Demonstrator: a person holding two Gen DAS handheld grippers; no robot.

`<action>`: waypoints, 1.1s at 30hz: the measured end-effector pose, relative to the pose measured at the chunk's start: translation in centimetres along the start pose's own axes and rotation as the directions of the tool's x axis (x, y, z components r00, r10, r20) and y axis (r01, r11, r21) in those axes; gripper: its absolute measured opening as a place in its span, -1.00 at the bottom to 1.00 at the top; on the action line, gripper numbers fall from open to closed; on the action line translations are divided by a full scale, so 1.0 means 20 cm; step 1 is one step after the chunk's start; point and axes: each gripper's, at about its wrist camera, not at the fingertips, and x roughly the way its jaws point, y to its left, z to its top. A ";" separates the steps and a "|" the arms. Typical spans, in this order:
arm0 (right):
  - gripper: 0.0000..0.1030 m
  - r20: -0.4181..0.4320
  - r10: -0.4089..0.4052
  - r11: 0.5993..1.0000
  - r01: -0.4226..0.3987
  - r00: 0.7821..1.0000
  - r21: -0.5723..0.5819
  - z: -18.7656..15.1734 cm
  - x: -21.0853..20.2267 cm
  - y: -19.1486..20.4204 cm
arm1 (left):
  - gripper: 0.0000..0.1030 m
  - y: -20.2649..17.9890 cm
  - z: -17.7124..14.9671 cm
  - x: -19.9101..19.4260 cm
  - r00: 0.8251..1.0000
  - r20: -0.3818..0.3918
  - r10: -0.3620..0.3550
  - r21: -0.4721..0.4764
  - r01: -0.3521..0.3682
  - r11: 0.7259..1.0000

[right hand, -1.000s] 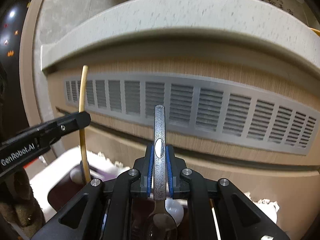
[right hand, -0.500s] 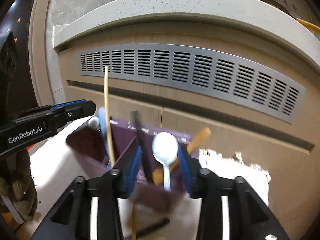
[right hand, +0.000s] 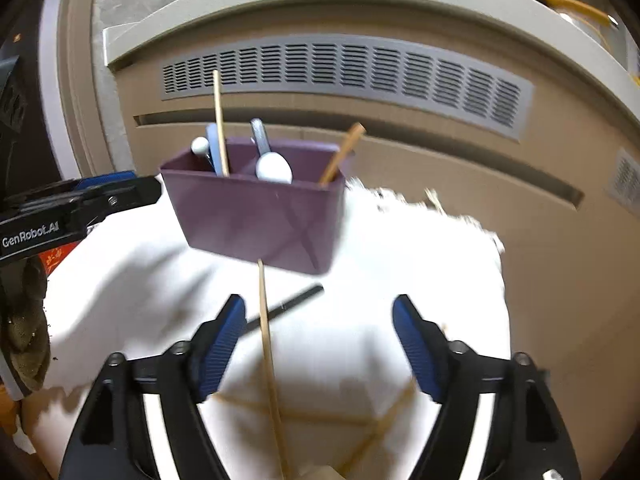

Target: Organize utensils

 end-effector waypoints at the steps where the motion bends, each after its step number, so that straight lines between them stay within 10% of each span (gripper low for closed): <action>1: 0.62 -0.009 -0.003 1.000 0.003 1.000 0.012 -0.04 -0.01 -0.01 | 0.13 0.00 -0.03 0.01 1.000 -0.021 -0.010 0.001 0.010 1.000; 14: 0.79 -0.033 -0.094 0.995 0.094 0.995 0.020 -0.30 -0.13 -0.09 | 0.17 -0.22 -0.34 0.15 0.959 -0.266 -0.094 0.102 0.125 0.987; 21: 0.79 -0.055 -0.094 0.996 0.094 0.994 0.005 -0.39 -0.12 -0.08 | 0.15 -0.31 -0.25 0.28 0.910 -0.375 -0.178 -0.053 0.171 0.984; 24: 0.79 -0.027 -0.097 0.995 0.097 0.995 -0.008 -0.39 -0.15 -0.07 | -0.17 -0.35 -0.23 0.36 0.881 -0.427 -0.204 -0.116 0.170 0.979; 28: 0.79 -0.011 -0.088 0.996 0.088 0.996 -0.027 -0.40 -0.16 -0.05 | -0.26 -0.41 -0.20 0.48 0.864 -0.481 -0.151 -0.140 0.094 0.986; 33: 0.80 0.010 -0.076 0.997 0.076 0.997 -0.025 -0.41 -0.18 -0.05 | -0.41 -0.48 -0.16 0.57 0.890 -0.456 -0.002 -0.051 -0.024 0.998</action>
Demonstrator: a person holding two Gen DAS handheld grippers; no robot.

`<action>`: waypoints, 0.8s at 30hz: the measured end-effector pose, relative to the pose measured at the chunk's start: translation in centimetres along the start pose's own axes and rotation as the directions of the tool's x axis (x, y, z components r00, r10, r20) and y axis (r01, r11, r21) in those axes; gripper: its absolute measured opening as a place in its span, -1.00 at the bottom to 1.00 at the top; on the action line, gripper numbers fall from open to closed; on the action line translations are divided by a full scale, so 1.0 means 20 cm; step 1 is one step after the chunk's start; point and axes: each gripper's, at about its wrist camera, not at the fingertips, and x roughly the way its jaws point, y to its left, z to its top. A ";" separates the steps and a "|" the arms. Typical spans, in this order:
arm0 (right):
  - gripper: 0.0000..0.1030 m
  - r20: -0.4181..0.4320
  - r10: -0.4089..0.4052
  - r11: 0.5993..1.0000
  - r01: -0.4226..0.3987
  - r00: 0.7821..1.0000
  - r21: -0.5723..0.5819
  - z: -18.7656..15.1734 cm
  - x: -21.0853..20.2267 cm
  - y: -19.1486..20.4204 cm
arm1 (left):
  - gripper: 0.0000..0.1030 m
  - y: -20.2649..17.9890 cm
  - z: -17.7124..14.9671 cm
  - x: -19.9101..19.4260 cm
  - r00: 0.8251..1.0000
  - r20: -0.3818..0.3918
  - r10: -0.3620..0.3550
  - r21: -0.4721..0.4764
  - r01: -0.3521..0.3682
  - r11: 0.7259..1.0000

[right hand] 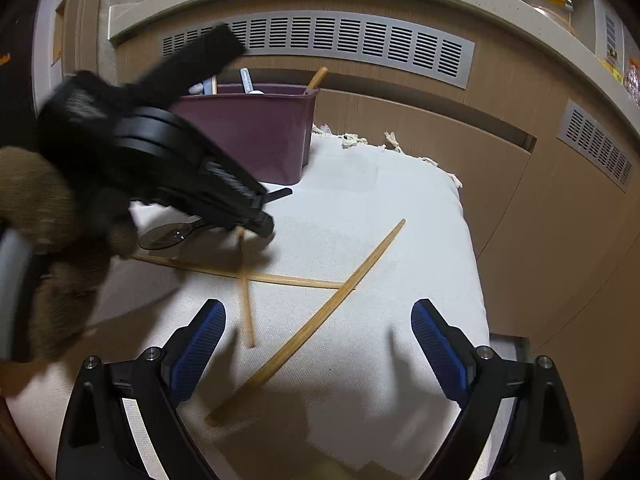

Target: Organize utensils

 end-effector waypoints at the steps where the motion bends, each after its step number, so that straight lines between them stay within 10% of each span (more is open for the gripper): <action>1: 0.81 -0.001 0.004 1.000 -0.004 1.000 0.004 0.00 0.00 0.00 | -0.47 -0.01 0.00 0.01 1.000 0.012 0.024 0.018 -0.024 1.000; 24: 0.83 -0.105 -0.005 0.998 0.011 0.994 0.058 -0.02 0.10 -0.02 | -0.84 0.24 -0.27 -0.37 0.982 0.190 0.012 0.066 -0.025 0.998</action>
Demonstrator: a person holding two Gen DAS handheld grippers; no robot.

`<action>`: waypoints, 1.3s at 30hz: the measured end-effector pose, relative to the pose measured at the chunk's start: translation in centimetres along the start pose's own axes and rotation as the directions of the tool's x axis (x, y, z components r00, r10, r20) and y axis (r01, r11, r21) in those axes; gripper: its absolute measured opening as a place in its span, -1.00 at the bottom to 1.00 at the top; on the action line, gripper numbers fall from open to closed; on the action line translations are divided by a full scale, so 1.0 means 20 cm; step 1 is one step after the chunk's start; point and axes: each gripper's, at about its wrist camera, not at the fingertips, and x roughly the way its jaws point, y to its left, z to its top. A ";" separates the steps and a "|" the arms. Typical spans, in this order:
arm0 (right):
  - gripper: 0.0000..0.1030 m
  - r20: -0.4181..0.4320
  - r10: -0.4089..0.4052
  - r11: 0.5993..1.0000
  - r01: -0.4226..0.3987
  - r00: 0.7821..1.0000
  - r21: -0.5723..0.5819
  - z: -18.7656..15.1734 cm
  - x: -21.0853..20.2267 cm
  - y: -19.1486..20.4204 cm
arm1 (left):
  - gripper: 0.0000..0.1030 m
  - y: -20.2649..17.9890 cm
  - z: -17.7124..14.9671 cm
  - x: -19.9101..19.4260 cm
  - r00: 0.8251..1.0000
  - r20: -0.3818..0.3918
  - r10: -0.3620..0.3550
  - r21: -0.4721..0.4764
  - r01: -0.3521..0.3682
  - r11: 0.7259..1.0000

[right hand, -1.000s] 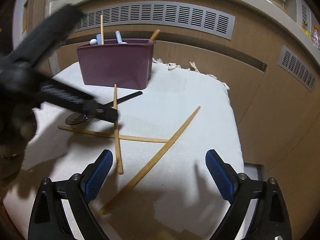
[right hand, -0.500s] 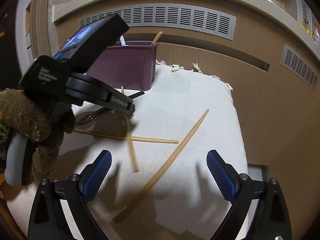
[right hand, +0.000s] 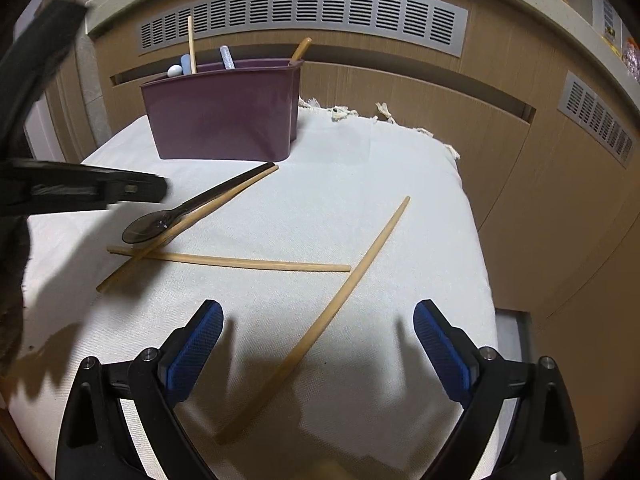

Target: Organize utensils

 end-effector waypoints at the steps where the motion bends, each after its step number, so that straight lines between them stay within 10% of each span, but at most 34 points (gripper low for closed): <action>1: 0.83 -0.008 0.005 1.000 -0.005 1.000 0.000 0.00 0.01 0.01 | -0.84 0.04 -0.02 -0.02 1.000 0.010 0.016 -0.001 -0.016 1.000; 7: 0.74 -0.009 0.074 0.997 -0.074 0.997 0.015 0.09 0.03 0.07 | -0.80 0.16 -0.15 -0.06 0.998 -0.021 0.063 0.032 -0.062 0.998; 12: -0.27 -0.068 0.149 0.989 -0.150 0.986 -0.009 0.23 0.13 0.22 | -0.58 0.20 -0.22 -0.07 0.998 -0.020 0.063 0.008 -0.063 0.998; 19: -0.39 -0.171 0.200 0.977 -0.183 0.965 0.106 0.35 0.36 0.33 | -0.05 0.27 -0.26 -0.11 0.998 0.022 0.052 -0.022 -0.052 0.998; 26: -0.46 -0.193 0.062 0.998 -0.057 0.979 0.030 0.38 0.46 0.42 | 0.12 0.33 -0.27 -0.11 1.000 0.023 0.021 -0.070 -0.019 0.997; 39: -0.88 -0.124 0.100 0.994 -0.092 0.987 0.065 0.25 0.26 0.19 | 0.18 0.16 -0.16 -0.05 0.997 -0.003 -0.071 0.059 0.071 0.996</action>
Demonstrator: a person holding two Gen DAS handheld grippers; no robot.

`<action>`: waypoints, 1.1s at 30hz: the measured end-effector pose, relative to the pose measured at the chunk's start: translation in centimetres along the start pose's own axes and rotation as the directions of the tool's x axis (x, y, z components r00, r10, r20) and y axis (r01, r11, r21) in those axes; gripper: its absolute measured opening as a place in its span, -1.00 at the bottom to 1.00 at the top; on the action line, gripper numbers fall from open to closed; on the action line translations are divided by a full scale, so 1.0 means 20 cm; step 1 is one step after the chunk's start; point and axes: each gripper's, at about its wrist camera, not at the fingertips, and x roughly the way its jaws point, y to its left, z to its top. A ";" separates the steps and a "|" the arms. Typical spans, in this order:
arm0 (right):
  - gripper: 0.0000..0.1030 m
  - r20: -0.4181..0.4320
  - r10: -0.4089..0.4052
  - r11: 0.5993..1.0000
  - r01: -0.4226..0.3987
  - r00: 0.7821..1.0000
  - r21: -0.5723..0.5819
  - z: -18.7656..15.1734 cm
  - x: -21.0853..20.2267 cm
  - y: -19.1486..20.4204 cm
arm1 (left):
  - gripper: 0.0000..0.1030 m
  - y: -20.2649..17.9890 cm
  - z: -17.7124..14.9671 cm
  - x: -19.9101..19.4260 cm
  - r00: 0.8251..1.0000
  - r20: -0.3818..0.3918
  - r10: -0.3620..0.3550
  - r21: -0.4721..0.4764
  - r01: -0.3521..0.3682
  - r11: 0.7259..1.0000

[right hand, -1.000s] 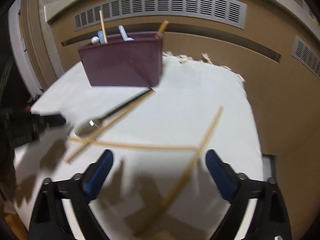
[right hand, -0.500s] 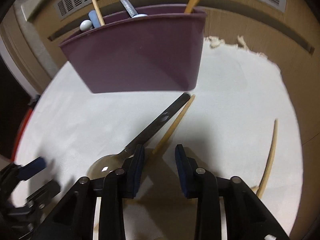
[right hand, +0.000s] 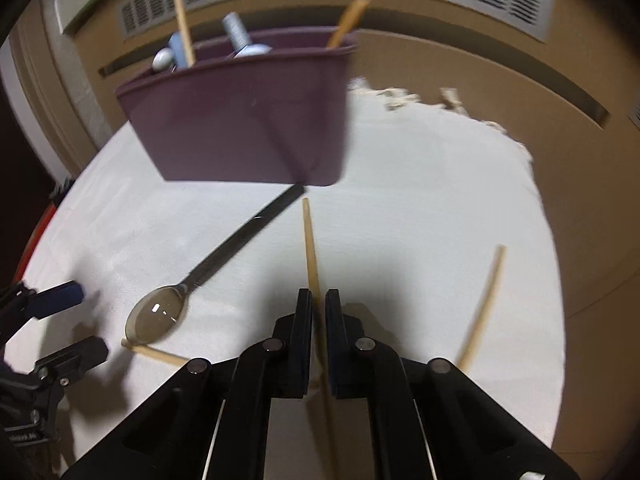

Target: Organize utensils

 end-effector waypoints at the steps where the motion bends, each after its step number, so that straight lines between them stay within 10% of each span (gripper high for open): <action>1: -0.88 0.007 0.006 1.000 -0.006 1.000 0.004 0.00 -0.01 -0.01 | 0.18 -0.03 0.04 0.02 1.000 -0.006 -0.011 0.020 0.011 1.000; 14: -0.88 0.042 0.107 0.993 -0.109 0.993 0.050 -0.07 0.01 -0.13 | -0.42 -0.20 0.49 0.50 0.969 -0.234 0.081 0.151 -0.046 0.987; 21: -0.88 0.067 0.140 0.986 -0.145 0.988 0.081 -0.08 0.01 -0.18 | -0.43 -0.21 0.54 0.58 0.959 -0.267 0.099 0.142 -0.063 0.988; 33: -0.85 0.121 0.143 0.989 -0.147 0.982 0.024 -0.07 -0.07 -0.13 | -0.76 -0.07 0.36 0.26 0.991 -0.069 0.113 -0.022 -0.115 0.993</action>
